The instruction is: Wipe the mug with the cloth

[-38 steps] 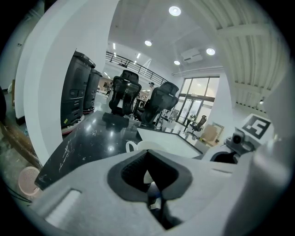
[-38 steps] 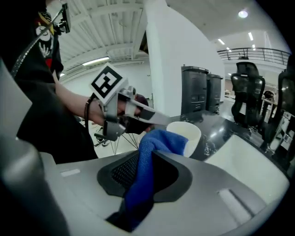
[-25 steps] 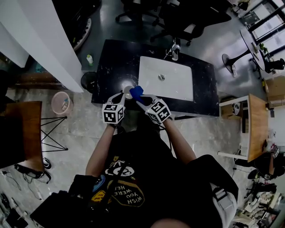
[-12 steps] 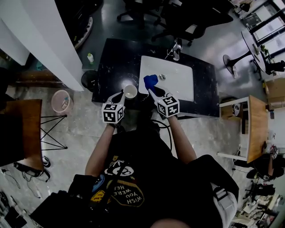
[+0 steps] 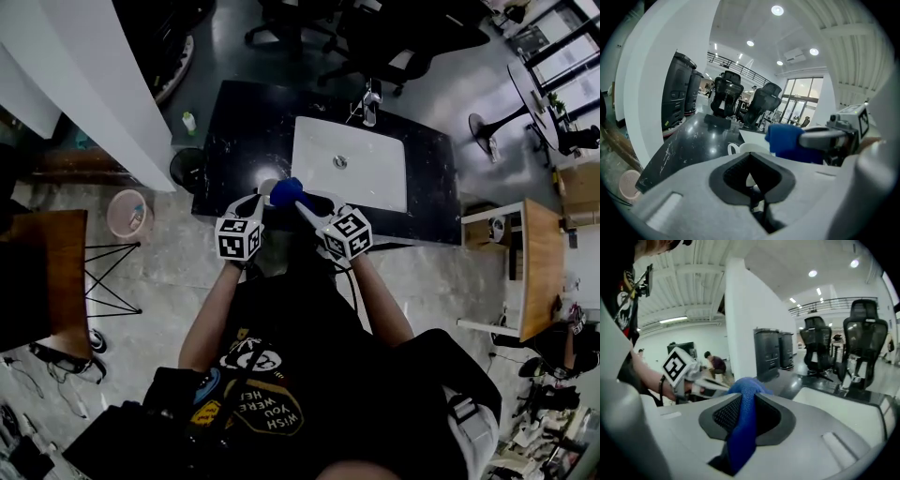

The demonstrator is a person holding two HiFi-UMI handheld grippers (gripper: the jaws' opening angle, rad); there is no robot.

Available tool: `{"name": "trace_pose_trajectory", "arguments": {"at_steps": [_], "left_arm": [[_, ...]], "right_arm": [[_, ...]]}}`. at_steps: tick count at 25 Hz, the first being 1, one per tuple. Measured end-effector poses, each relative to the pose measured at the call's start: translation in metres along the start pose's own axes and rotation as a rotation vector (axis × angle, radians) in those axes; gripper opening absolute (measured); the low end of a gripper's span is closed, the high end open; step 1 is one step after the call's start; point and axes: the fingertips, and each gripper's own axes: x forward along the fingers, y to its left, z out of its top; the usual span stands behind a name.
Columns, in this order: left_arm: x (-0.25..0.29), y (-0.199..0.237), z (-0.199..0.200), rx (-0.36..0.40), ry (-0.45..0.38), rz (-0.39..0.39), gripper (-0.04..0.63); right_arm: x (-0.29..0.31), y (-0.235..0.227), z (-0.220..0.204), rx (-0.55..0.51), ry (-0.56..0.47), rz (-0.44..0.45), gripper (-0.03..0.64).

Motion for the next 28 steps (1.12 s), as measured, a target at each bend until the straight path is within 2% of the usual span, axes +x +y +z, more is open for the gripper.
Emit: {"name": "trace_pose_trajectory", "arguments": {"at_steps": [2,4,6,8,10,12,14,17,19,20,22,24,26,28], "left_arm": [[0.0,0.0,-0.001,-0.002,0.002,0.0,0.003],[0.0,-0.002,0.0,-0.002,0.002,-0.004,0.003],[0.001,-0.003,0.0,-0.001,0.005,-0.007,0.003],[0.001,-0.003,0.0,0.001,0.006,-0.007,0.003],[0.0,-0.004,0.001,0.002,0.0,-0.005,0.003],[-0.002,-0.003,0.002,0.0,-0.005,-0.001,0.003],[-0.004,-0.001,0.002,-0.004,-0.007,0.002,0.003],[-0.004,0.001,0.0,-0.009,-0.009,0.007,0.003],[-0.003,0.0,-0.001,-0.01,-0.008,0.007,0.003],[-0.002,-0.001,-0.002,-0.01,-0.006,0.006,0.003],[-0.001,-0.002,-0.003,-0.009,-0.004,0.004,0.003],[-0.002,-0.002,-0.003,-0.009,0.001,0.002,0.003],[-0.002,-0.002,-0.001,-0.008,-0.001,0.003,0.003],[-0.002,0.0,0.002,-0.009,-0.01,0.009,0.003]], "right_arm": [[-0.007,-0.034,0.007,0.031,0.002,-0.116,0.08],[-0.002,-0.046,-0.01,0.052,0.082,-0.171,0.08],[0.011,-0.019,-0.039,0.012,0.191,-0.107,0.08],[0.02,0.031,-0.064,-0.063,0.257,0.03,0.08],[0.021,0.07,-0.079,-0.106,0.274,0.147,0.08],[0.016,0.08,-0.076,-0.1,0.244,0.185,0.08],[0.008,0.056,-0.052,-0.04,0.155,0.129,0.08],[-0.007,-0.011,-0.004,0.049,0.004,-0.062,0.078],[-0.011,-0.045,0.004,0.073,-0.011,-0.171,0.078],[-0.008,-0.051,-0.001,0.074,0.019,-0.19,0.079],[0.004,-0.032,-0.025,0.038,0.125,-0.137,0.079],[0.014,0.014,-0.054,-0.042,0.225,-0.004,0.078],[0.017,0.052,-0.067,-0.083,0.261,0.085,0.078],[0.015,0.053,-0.06,-0.064,0.234,0.069,0.078]]}}
